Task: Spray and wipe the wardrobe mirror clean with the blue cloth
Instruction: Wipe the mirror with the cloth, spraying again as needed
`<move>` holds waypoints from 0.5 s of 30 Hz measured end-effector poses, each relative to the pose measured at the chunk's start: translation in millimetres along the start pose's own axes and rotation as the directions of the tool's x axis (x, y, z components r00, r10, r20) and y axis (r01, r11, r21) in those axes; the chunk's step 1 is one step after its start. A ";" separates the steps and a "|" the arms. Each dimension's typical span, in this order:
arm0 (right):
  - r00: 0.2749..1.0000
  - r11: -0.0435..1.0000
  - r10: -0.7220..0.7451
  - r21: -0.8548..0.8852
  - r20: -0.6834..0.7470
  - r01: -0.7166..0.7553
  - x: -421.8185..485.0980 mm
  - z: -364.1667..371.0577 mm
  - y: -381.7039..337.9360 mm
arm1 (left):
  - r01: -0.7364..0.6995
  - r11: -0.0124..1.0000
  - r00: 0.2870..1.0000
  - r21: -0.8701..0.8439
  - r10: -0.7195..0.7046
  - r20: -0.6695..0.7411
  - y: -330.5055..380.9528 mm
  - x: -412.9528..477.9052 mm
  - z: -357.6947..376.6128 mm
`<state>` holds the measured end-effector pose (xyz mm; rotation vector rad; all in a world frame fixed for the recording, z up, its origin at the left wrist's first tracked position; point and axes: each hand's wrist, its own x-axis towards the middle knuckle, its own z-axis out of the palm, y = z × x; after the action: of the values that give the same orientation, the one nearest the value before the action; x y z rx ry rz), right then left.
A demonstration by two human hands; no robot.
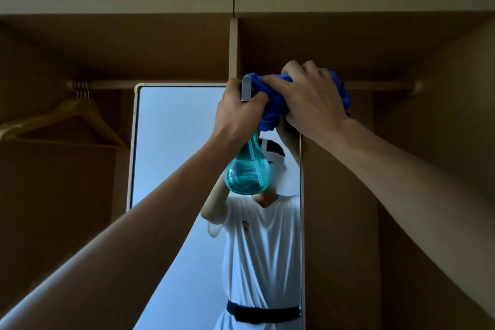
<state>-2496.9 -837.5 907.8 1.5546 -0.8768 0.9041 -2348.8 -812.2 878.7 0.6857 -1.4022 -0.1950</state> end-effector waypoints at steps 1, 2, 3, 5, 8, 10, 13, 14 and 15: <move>1.000 1.000 0.011 0.016 0.007 -0.011 -0.3 3.0 0.2 | 0.008 1.000 1.000 0.002 -0.008 0.009 -2.0 1.1 0.2; 1.000 0.999 0.018 0.027 0.010 -0.018 -0.9 5.5 0.3 | 0.011 1.000 1.000 0.002 -0.011 0.015 -4.5 1.3 0.7; 1.000 0.999 0.021 0.035 0.009 -0.021 -1.7 8.0 0.6 | 0.007 1.000 1.000 -0.005 -0.007 0.021 -6.8 1.0 1.1; 1.000 0.999 0.020 0.050 0.000 -0.020 -3.5 12.3 1.1 | -0.003 1.000 1.000 -0.031 0.004 0.025 -11.7 -0.4 3.1; 1.000 0.997 0.023 0.071 -0.013 -0.022 -7.0 15.8 0.8 | -0.020 0.999 1.000 -0.037 0.021 0.015 -17.6 -2.4 5.6; 1.000 0.997 0.026 0.076 -0.013 -0.025 -10.7 17.3 -0.3 | -0.034 0.998 0.999 -0.047 0.035 0.013 -22.0 -4.6 5.8; 1.000 0.997 0.023 0.076 0.001 -0.023 -20.0 19.0 -4.3 | -0.038 0.999 0.999 -0.038 0.039 0.005 -30.4 -13.1 4.7; 1.000 0.997 0.021 0.075 0.001 -0.021 -23.5 19.8 -6.3 | -0.042 0.998 0.999 -0.036 0.042 0.005 -33.8 -16.3 4.4; 1.000 0.997 0.020 0.076 -0.001 -0.020 -27.0 20.3 -8.4 | -0.047 0.998 0.999 -0.033 0.047 0.008 -36.5 -19.4 3.7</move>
<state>-2499.3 -854.4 877.4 1.6120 -0.8666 0.9625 -2346.3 -832.5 842.6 0.6247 -1.4188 -0.1837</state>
